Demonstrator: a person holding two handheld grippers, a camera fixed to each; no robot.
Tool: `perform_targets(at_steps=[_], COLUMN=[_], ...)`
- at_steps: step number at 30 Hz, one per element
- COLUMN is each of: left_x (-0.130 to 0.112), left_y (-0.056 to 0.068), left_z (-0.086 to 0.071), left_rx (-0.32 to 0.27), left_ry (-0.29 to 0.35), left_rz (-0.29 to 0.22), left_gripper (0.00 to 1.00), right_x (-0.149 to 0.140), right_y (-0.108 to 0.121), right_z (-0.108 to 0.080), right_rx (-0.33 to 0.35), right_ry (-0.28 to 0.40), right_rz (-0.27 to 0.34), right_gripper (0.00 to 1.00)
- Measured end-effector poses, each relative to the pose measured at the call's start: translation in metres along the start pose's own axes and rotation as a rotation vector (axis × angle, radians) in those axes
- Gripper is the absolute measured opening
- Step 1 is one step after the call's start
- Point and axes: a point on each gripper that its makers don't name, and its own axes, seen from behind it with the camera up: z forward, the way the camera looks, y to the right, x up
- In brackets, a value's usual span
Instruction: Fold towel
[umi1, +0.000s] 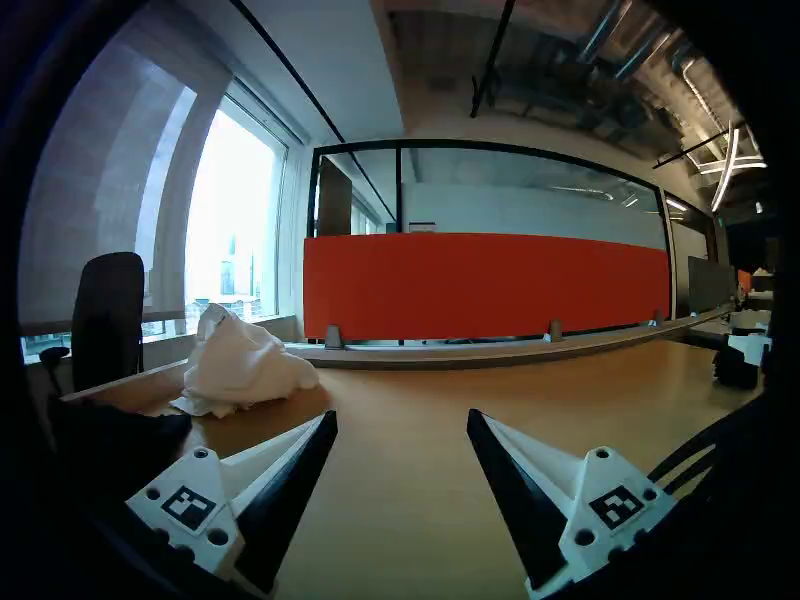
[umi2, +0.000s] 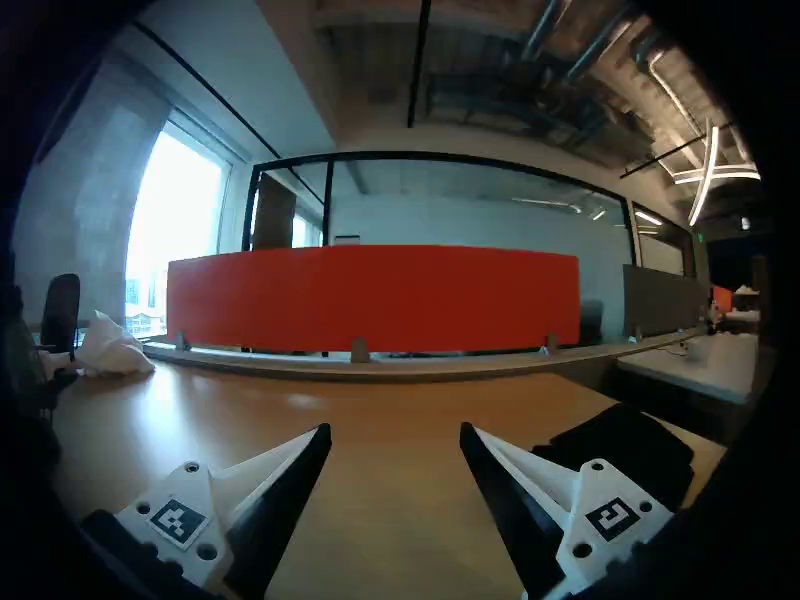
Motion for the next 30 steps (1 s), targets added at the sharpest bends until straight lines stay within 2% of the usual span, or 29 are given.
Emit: perform_targets(at_steps=[30], left_x=[0.0001], left_y=[0.0], left_z=[0.0003], left_rx=[0.0], left_ry=[0.0], left_rz=[0.0], left_gripper=[0.96], right_x=[0.0003], right_y=[-0.0028], right_z=[-0.0004], right_rx=[0.011], right_ry=[0.0], right_rz=[0.0], right_gripper=[1.0])
